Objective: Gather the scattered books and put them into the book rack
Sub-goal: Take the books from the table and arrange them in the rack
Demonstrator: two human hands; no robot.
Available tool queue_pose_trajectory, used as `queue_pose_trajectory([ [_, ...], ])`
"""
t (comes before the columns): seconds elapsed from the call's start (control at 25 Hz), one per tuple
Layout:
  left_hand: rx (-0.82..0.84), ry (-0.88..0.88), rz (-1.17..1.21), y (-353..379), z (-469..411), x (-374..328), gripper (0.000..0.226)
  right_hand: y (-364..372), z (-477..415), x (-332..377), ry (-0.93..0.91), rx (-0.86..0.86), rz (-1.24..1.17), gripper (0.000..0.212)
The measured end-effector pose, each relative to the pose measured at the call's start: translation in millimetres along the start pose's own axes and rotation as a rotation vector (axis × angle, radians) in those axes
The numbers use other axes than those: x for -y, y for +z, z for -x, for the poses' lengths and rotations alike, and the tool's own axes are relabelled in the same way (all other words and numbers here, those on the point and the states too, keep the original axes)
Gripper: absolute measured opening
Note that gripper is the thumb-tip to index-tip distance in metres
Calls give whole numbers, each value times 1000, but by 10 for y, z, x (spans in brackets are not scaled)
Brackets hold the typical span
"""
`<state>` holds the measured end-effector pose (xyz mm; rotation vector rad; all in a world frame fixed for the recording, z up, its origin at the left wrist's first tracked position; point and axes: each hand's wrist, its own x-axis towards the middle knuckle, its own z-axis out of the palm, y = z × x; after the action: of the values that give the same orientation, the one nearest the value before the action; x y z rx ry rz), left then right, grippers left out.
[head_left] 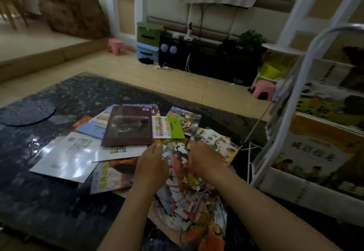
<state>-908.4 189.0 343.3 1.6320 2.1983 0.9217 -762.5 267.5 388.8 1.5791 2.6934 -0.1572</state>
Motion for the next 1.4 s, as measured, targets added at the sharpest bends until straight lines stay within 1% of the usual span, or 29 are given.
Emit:
queue_pose_trajectory([
  [0.08,-38,5,24,-11,-78,14,46,83,-261,125,11,7,8,32],
  [0.2,-48,-7,36,-5,-169,156,47,206,-658,253,43,47,4,32],
  [0.36,-38,-49,31,7,-251,342,51,379,-999,203,48,55,100,41],
  [0.48,-74,-56,10,-9,-283,359,50,538,-1175,147,-14,47,144,56],
  [0.52,-86,-56,5,-17,-281,351,50,581,-1224,144,-35,44,151,58],
  [0.56,-98,-50,0,-21,-279,340,50,611,-1261,138,-53,34,160,57],
  [0.68,-126,-29,-8,-28,-284,342,47,658,-1313,112,-114,-12,196,44],
  [0.84,-140,-36,-30,-5,-320,375,45,614,-1250,112,-237,-135,347,25],
  [0.96,-165,-13,-32,14,-339,384,42,458,-1109,122,-290,-286,451,14],
  [1.08,-185,-13,-12,-1,-341,367,49,316,-873,93,-293,-485,467,10],
  [1.16,-202,19,-15,-20,-317,326,52,261,-660,84,-320,-594,457,11],
  [1.28,-196,120,-22,-11,-294,223,54,143,-344,54,-379,-687,452,21],
  [1.4,-182,246,17,3,-277,117,47,-32,-95,41,-492,-769,391,26],
])
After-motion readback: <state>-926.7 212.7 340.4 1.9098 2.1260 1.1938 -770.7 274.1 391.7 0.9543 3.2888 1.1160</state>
